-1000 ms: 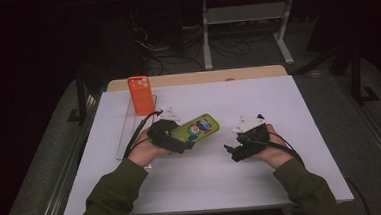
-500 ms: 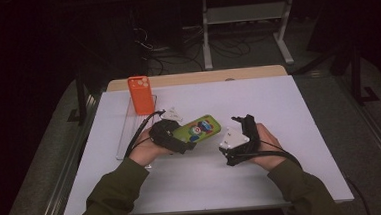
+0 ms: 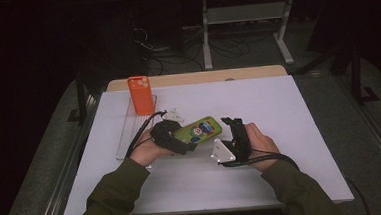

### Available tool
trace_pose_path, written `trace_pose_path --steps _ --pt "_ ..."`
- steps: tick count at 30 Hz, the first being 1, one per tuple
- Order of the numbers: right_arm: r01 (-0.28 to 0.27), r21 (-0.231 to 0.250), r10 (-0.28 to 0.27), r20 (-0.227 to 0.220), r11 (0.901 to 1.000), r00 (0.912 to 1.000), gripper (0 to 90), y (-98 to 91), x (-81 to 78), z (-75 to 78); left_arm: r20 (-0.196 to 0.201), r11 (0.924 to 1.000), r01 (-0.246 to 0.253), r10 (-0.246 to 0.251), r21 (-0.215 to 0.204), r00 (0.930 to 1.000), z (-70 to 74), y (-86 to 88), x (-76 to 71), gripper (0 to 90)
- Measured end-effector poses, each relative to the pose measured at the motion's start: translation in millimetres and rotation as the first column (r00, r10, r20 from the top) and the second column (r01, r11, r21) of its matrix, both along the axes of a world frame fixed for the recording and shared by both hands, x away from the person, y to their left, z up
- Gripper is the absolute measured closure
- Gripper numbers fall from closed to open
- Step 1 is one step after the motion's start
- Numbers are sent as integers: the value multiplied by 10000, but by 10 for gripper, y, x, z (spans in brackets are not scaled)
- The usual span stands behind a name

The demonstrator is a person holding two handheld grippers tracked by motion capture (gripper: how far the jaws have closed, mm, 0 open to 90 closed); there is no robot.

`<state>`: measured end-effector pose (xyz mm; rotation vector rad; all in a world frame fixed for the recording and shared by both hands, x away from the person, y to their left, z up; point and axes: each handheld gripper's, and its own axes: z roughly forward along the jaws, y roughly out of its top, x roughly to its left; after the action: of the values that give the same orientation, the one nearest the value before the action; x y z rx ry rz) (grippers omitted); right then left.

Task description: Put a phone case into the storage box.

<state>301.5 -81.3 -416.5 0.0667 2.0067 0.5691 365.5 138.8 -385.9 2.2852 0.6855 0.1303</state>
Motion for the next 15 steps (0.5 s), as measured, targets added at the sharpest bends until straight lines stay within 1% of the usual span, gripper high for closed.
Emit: trace_pose_path --steps 1,3,5,6,7,8,10,11,13,15 --pt "11 -63 -11 131 10000 9999 75 9 -3 -5 -4 9999 108 -108 88 9999 6 6 4 154" --pt "-43 -278 54 368 9996 9993 89 33 -10 -17 -27 9999 151 -151 58 9999 7 -2 1 154" --pt "-157 -417 182 614 9990 9979 110 52 -17 -19 25 9990 356 -357 253 9994 13 0 6 154" --pt "-162 -394 195 844 9991 9962 123 63 -23 -28 35 9989 393 -394 256 9992 11 -4 3 154" --pt "-188 -451 229 931 9988 9954 128 73 -32 -34 -12 9989 416 -415 224 9991 10 -10 -3 154" --pt "-223 -514 275 1042 9984 9942 135 86 -43 -42 26 9988 440 -441 231 9990 11 -12 -4 154" --pt "-212 -566 273 1103 9982 9935 143 103 -66 -63 38 9987 464 -465 189 9989 15 -17 -9 154" --pt "-248 -658 326 1211 9975 9921 153 112 -74 -76 57 9986 505 -506 163 9987 18 -19 -11 154" --pt "-271 -732 362 1267 9969 9913 177 126 -93 -99 13 9987 502 -502 46 9987 19 -33 -21 154" --pt "-291 -809 408 1472 9963 9883 210 141 -107 -117 51 9977 669 -670 123 9977 19 -40 -23 154"
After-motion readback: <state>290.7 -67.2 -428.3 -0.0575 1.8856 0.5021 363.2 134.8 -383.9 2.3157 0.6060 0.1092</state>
